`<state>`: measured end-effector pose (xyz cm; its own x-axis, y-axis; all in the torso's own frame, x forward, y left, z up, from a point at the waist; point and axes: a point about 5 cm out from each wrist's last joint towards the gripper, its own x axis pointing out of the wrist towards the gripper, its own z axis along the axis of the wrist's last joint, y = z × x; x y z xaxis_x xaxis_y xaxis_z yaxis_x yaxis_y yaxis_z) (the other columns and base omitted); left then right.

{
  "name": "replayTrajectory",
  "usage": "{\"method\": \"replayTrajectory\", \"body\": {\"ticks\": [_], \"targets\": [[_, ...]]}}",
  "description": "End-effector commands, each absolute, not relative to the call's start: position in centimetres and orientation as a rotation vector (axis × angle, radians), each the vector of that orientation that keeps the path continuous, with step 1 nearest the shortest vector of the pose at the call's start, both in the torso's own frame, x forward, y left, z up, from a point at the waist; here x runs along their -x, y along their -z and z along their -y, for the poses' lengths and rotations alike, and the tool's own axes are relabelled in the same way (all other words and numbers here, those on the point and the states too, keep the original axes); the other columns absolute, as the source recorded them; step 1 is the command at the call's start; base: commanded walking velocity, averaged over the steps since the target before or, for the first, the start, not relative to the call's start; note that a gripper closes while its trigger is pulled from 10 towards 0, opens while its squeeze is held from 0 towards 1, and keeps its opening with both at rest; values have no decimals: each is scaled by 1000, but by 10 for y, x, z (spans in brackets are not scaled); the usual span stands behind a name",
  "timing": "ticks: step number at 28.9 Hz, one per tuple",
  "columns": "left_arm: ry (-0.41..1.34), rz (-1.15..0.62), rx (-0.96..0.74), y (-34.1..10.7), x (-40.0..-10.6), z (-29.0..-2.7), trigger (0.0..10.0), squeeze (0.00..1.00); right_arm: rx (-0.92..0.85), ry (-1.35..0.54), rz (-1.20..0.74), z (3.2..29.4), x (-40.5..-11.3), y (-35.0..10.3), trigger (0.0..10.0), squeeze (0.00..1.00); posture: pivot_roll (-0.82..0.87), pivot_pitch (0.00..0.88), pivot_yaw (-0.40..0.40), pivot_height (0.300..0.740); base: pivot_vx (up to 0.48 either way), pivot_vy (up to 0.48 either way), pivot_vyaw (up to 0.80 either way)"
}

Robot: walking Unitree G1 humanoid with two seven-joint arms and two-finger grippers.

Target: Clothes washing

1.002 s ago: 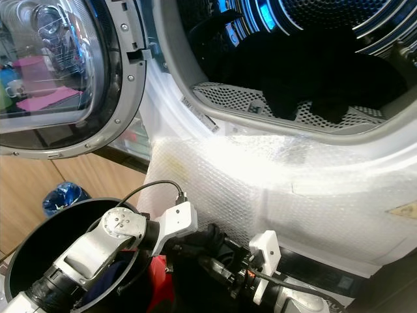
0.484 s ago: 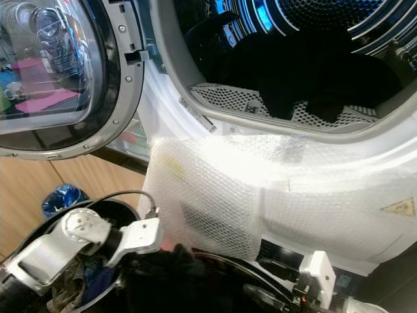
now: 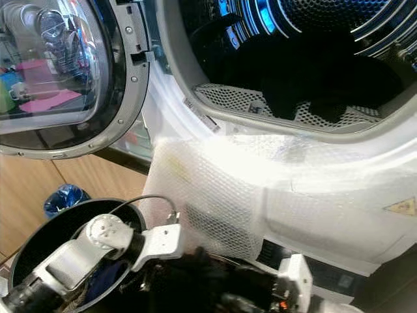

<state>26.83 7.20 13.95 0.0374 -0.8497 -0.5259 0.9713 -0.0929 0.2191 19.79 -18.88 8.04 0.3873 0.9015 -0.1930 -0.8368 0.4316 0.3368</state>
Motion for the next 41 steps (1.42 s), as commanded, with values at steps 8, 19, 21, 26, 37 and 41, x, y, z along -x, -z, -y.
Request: {"method": "replayTrajectory", "body": {"ticks": [8,19,21,26,37,41], "targets": [[1591,-158,-624,-152,-271,-55,0,0,-143,-1149,-461,165,-194,-61,10000,0,-82,29,95,740,0,0,0],[1584,-77,-579,-164,-274,-40,0,0,-158,-1016,-472,154,-206,-42,10000,0,-77,30,93,740,0,0,0],[1583,-71,-572,-165,-274,-39,0,0,-175,-1008,-468,154,-207,-41,10000,0,-77,30,93,740,0,0,0],[1558,-33,-560,-168,-277,-34,0,0,-242,-933,-426,151,-217,-43,10000,0,-76,31,91,740,0,0,0],[1494,76,-540,-175,-279,-14,0,0,-332,-1156,-431,134,-196,-53,10000,0,-80,20,92,740,0,0,0],[1460,131,-526,-179,-279,-4,0,0,-314,-1205,-463,131,-191,-51,10000,0,-83,15,94,740,0,0,0]]}}
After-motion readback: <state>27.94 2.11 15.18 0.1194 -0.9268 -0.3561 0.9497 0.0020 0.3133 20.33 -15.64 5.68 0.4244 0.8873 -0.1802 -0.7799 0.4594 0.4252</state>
